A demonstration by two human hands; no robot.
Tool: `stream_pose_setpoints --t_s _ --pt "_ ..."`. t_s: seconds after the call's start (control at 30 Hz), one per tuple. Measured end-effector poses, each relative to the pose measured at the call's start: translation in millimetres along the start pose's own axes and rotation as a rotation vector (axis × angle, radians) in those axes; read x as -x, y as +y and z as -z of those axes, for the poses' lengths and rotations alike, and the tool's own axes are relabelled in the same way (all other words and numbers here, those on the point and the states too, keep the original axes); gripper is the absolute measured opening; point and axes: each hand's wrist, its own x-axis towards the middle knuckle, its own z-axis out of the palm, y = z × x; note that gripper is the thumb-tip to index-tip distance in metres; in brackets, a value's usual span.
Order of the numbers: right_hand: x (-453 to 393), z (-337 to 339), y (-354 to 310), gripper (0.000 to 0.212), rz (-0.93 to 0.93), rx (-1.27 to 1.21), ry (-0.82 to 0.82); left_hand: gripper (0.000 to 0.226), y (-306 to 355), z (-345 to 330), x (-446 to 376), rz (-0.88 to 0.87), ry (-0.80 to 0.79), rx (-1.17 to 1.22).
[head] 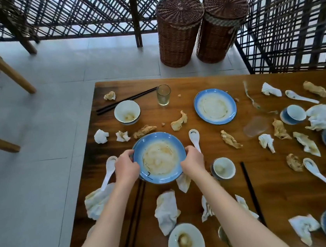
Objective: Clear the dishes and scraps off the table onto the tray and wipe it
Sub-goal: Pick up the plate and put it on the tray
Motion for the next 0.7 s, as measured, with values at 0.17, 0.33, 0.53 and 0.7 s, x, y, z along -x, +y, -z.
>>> stream_pose_setpoints --t_s 0.17,0.33,0.53,0.7 --pt "-5.7 -6.9 0.9 0.037 -0.016 0.018 0.013 0.046 -7.1 -9.8 -8.4 0.005 -0.019 0.006" --pt "-6.3 -13.8 -0.6 0.041 -0.034 -0.014 0.010 0.046 -11.6 -9.0 -11.4 -0.015 0.004 0.011" --pt "-8.1 -19.5 -2.9 0.043 -0.052 -0.060 -0.003 0.048 -9.7 -7.6 -17.0 -0.027 0.032 0.000" --pt "-8.8 -21.5 -1.2 0.042 -0.055 -0.076 -0.006 0.049 -10.1 -8.9 -19.5 -0.008 0.046 -0.012"
